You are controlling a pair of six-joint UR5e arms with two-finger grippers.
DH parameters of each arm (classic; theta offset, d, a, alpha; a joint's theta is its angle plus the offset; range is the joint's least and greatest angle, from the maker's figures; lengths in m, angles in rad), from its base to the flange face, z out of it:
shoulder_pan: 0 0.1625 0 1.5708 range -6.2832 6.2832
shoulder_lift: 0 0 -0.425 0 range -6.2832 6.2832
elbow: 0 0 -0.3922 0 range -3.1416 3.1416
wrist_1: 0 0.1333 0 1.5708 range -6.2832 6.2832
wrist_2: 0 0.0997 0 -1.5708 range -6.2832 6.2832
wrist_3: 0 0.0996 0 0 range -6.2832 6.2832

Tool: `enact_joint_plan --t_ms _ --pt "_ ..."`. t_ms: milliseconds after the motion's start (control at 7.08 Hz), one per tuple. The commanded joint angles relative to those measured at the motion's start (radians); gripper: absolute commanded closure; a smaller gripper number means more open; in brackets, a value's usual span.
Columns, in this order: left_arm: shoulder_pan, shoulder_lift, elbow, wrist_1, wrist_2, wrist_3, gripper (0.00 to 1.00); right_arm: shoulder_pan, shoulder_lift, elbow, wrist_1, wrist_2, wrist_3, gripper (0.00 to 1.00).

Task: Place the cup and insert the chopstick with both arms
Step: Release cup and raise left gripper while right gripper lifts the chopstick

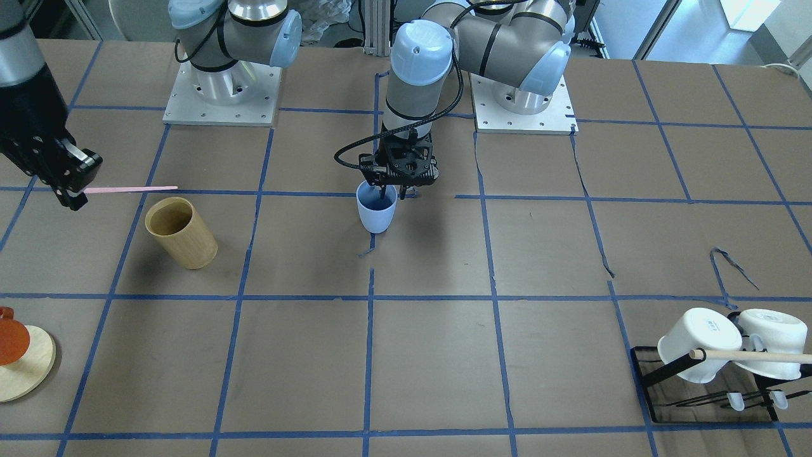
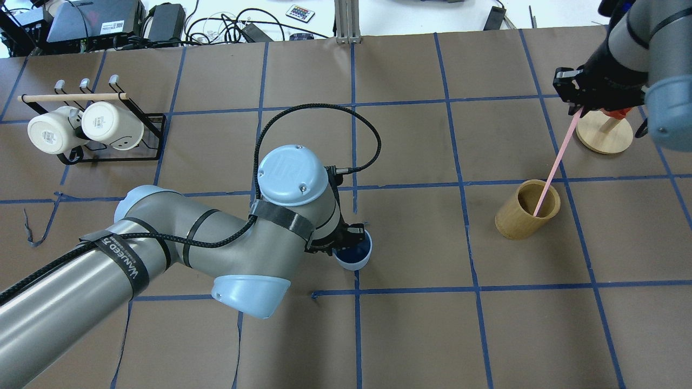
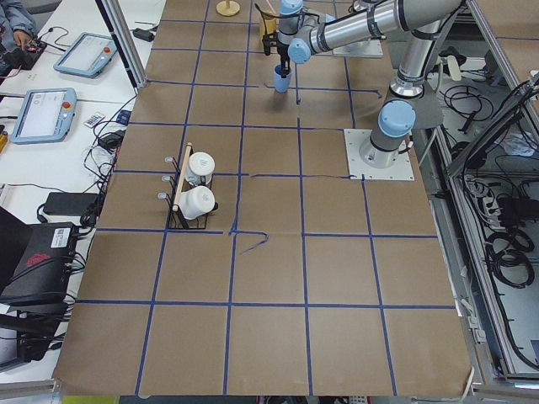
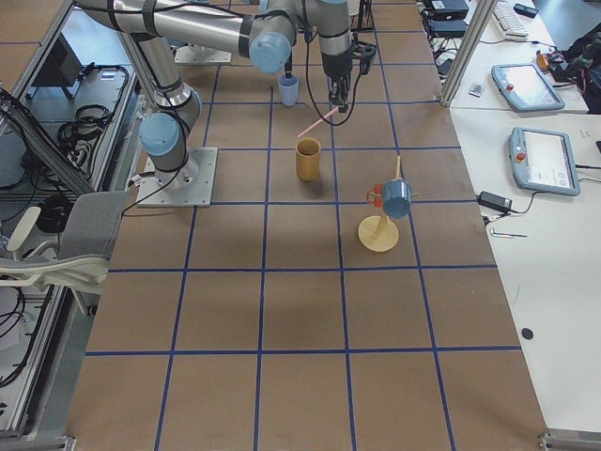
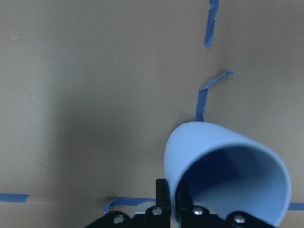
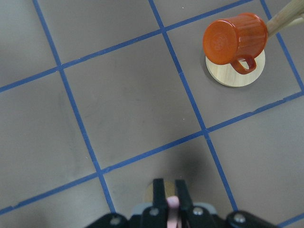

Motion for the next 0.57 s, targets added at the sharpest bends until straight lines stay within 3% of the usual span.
enact_joint_plan --t_ms 0,283,424 --pt "0.039 0.040 0.104 -0.081 0.002 0.043 0.00 0.029 0.003 -0.119 0.066 0.045 0.012 1.00" --pt "0.159 0.097 0.195 -0.271 0.005 0.309 0.00 0.151 0.012 -0.114 0.010 0.016 0.132 1.00" --pt "0.234 0.118 0.235 -0.357 0.003 0.431 0.00 0.231 0.042 -0.113 -0.043 -0.061 0.191 1.00"
